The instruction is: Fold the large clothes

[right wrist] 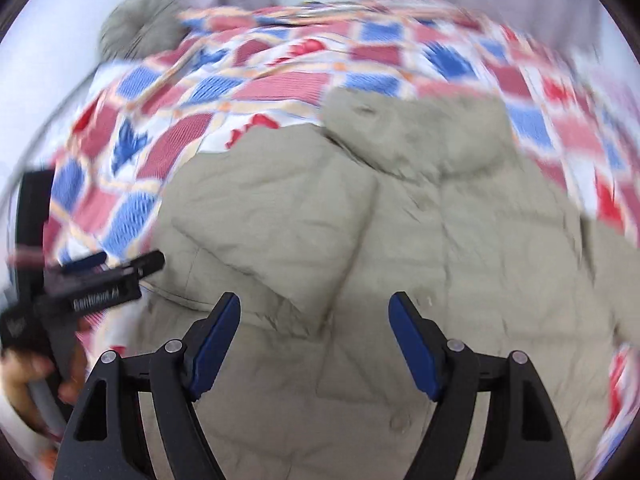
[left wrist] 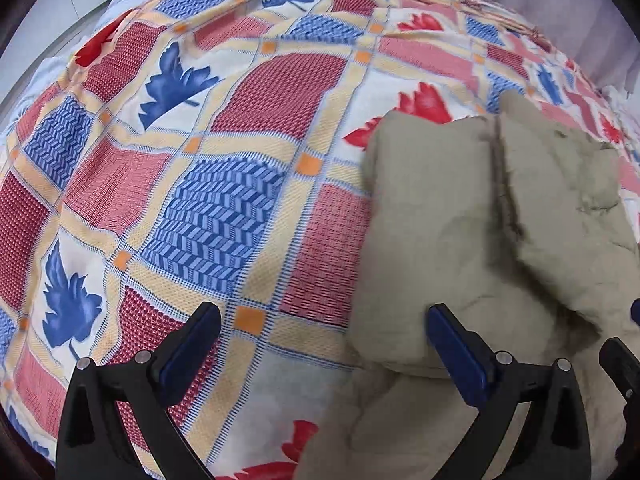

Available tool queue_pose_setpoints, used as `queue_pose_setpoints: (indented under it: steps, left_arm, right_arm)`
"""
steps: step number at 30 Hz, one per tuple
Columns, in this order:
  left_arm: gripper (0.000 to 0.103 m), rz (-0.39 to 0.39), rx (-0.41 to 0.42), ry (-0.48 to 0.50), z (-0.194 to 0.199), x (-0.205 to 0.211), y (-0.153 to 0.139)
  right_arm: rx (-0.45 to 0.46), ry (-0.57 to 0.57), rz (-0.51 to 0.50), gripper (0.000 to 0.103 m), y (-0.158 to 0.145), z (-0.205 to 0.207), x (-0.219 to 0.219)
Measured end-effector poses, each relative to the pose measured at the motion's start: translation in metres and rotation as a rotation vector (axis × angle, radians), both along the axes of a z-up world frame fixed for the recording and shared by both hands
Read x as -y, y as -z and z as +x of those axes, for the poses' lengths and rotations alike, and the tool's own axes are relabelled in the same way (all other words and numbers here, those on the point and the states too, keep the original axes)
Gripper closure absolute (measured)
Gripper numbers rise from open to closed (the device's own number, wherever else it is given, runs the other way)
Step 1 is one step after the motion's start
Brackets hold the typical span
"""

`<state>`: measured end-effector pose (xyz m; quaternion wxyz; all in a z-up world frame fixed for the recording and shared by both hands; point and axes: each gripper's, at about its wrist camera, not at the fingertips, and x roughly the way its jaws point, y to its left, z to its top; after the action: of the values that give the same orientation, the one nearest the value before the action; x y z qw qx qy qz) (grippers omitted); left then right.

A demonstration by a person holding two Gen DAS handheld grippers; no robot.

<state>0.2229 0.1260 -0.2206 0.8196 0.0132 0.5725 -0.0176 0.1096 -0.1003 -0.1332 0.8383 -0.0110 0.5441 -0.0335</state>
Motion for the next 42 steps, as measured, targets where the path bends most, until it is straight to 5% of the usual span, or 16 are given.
queue_pose_setpoints:
  steps: [4,7,9,13,15,16,17,18,21,25,28,36,42]
  left_arm:
    - [0.000,0.038,-0.009,0.024,0.003,0.008,0.024]
    - [0.000,0.033,-0.020,0.020,0.007,0.009,0.030]
    - [0.000,0.017,-0.033,0.026,0.011,0.005,0.028]
    - [0.000,-0.139,-0.039,0.022,0.029,-0.007,0.010]
    - [0.000,-0.235,-0.062,0.004,0.050,-0.012,0.009]
    - [0.001,-0.287,-0.098,0.002,0.063,-0.011,0.014]
    - [0.005,-0.326,-0.132,-0.005,0.075,-0.009,0.019]
    - [0.020,-0.346,-0.155,-0.015,0.086,-0.006,0.026]
    - [0.089,-0.401,-0.156,0.025,0.098,0.018,0.023]
    - [0.089,-0.129,0.026,0.142,0.081,0.063,-0.010]
    - [0.089,-0.035,-0.024,0.130,0.089,0.065,0.013]
    - [0.089,0.031,0.030,0.031,0.087,0.036,-0.016]
    - [0.089,0.004,0.039,0.078,0.040,0.026,-0.028]
  right_arm:
    - [-0.063,-0.171,-0.245,0.024,0.038,0.024,-0.050]
    - [-0.011,-0.122,-0.298,0.024,0.039,0.036,-0.044]
    - [0.075,0.029,-0.222,0.024,0.019,0.039,-0.011]
    - [0.109,0.418,0.148,0.027,0.008,0.023,0.094]
    - [0.083,0.521,0.325,0.079,0.022,0.012,0.130]
    - [0.046,0.557,0.417,0.097,0.034,0.008,0.144]
    - [0.010,0.604,0.483,0.097,0.046,0.002,0.157]
    - [0.008,0.632,0.528,0.097,0.052,-0.004,0.162]
    - [0.002,0.686,0.615,0.097,0.066,-0.018,0.172]
    - [0.000,0.679,0.623,0.097,0.071,-0.033,0.162]
    - [-0.013,0.680,0.621,0.097,0.077,-0.035,0.160]
    - [-0.066,0.605,0.552,0.095,0.071,-0.026,0.162]
    - [-0.064,0.582,0.430,0.091,0.029,-0.054,0.156]
